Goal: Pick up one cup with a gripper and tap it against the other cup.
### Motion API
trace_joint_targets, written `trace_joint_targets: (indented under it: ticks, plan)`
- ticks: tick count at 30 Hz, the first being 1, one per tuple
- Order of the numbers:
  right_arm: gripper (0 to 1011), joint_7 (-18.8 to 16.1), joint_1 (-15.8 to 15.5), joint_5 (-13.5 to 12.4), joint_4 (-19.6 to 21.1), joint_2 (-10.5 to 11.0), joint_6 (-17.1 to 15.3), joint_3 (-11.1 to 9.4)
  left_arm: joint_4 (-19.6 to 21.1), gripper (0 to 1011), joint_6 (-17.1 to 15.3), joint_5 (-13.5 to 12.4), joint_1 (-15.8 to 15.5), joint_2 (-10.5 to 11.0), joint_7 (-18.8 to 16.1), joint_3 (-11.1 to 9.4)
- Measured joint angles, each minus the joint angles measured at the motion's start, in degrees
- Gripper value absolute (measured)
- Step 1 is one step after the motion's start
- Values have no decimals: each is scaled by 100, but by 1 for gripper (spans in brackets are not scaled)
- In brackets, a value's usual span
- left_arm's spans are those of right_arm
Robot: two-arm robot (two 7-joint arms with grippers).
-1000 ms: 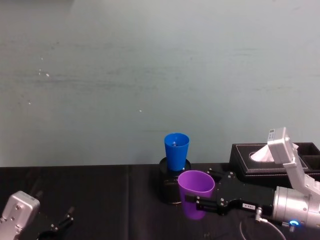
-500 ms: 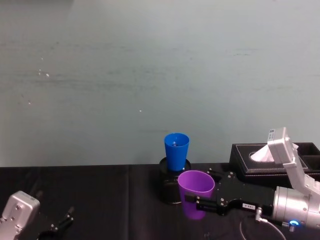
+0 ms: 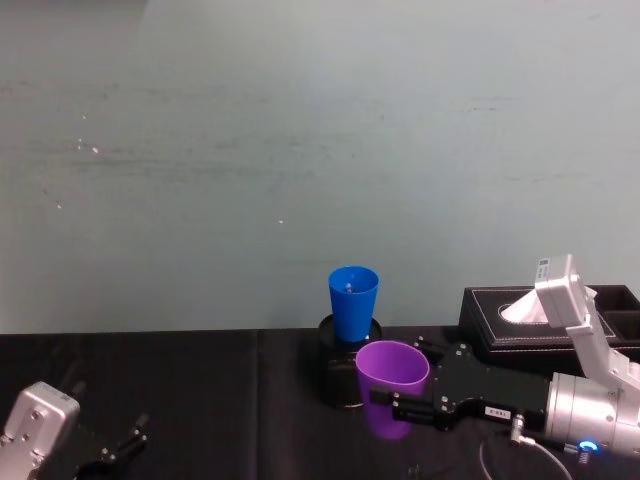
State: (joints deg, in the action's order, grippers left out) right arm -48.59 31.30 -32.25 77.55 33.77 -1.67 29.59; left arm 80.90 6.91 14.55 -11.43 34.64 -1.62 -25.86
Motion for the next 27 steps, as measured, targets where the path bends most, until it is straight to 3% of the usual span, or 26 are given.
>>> trace_joint_targets:
  ticks: [11,27]
  plan:
    - [733,25,61,-139,-107,32,12,54,0,1000,0,0,0,0,0,0]
    - [733,-134,748,-261,-1234,-450,184,279,0,1000,0,0,0,0,0,0]
